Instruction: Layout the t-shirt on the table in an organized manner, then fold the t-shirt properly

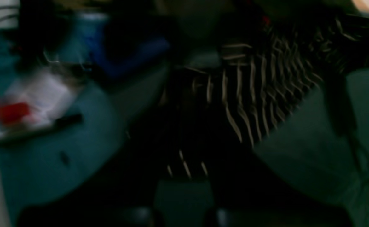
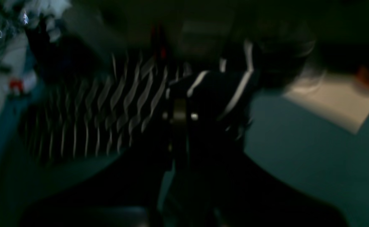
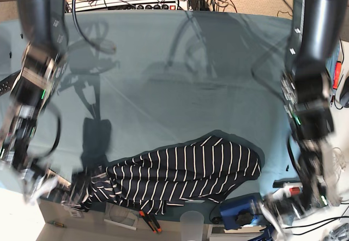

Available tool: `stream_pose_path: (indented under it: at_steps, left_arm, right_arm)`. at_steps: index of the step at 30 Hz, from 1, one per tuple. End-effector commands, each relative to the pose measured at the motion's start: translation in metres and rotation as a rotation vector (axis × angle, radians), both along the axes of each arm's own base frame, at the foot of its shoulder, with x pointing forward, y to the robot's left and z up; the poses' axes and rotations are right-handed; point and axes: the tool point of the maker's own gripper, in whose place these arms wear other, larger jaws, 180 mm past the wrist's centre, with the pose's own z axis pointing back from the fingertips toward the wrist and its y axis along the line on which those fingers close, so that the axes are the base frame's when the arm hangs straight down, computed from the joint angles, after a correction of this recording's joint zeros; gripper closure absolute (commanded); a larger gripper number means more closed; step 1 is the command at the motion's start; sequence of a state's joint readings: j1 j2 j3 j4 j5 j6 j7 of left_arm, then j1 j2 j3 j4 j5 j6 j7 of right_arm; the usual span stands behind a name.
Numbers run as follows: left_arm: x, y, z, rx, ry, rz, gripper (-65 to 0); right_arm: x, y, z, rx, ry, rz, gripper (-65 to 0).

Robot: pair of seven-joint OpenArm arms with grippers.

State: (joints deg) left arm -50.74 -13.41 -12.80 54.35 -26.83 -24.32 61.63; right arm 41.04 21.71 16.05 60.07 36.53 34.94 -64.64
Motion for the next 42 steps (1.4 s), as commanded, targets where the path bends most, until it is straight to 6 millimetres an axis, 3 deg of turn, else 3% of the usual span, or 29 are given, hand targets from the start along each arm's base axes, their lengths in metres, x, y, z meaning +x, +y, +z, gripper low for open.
stream_pose_path:
  at_steps: [1, 6, 10, 16, 21, 27, 32, 38, 42]
  left_arm:
    - [0.007, -0.001, 0.021, -0.022, -0.061, -0.004, 0.0]
    - [-0.015, -0.015, -0.032, -0.045, 0.024, -0.018, 0.0]
    - [-0.022, -0.017, -0.056, -0.062, -0.007, 0.001, 0.0]
    - [-0.022, -0.003, -0.074, 0.001, -0.075, 0.052, 0.0]
    - [-0.02, -0.008, -0.073, 0.019, -0.11, 0.034, -23.1]
    - [-0.021, -0.07, -0.08, 0.149, -0.175, -0.141, -24.1]
    - [-0.019, -0.12, -0.079, 0.356, -0.326, -0.299, -24.1]
    - [-0.008, -0.161, -0.059, 0.456, -0.387, -0.285, -24.1]
    - [-0.014, -0.193, -0.049, 0.442, -0.395, -0.376, -24.1]
  right_arm:
    - [0.0, -0.002, 0.024, -0.007, -0.079, 0.006, 0.0]
    - [-0.052, 0.01, -0.009, -0.158, -0.033, 0.06, 0.0]
    - [-0.094, 0.017, -0.011, -0.256, -0.043, 0.06, 0.0]
    - [-0.151, -0.012, -0.019, -0.309, -0.019, -0.034, 0.0]
    - [-0.204, -0.039, -0.049, -0.209, 0.085, -0.129, 0.0]
    - [-0.268, -0.057, -0.069, -0.129, 0.186, -0.156, 0.0]
    - [-0.302, -0.073, -0.072, -0.118, 0.211, -0.209, 0.0]
    - [-0.348, -0.104, -0.072, -0.184, 0.272, -0.295, 0.0]
    - [-0.377, -0.121, -0.069, -0.214, 0.319, -0.354, 0.0]
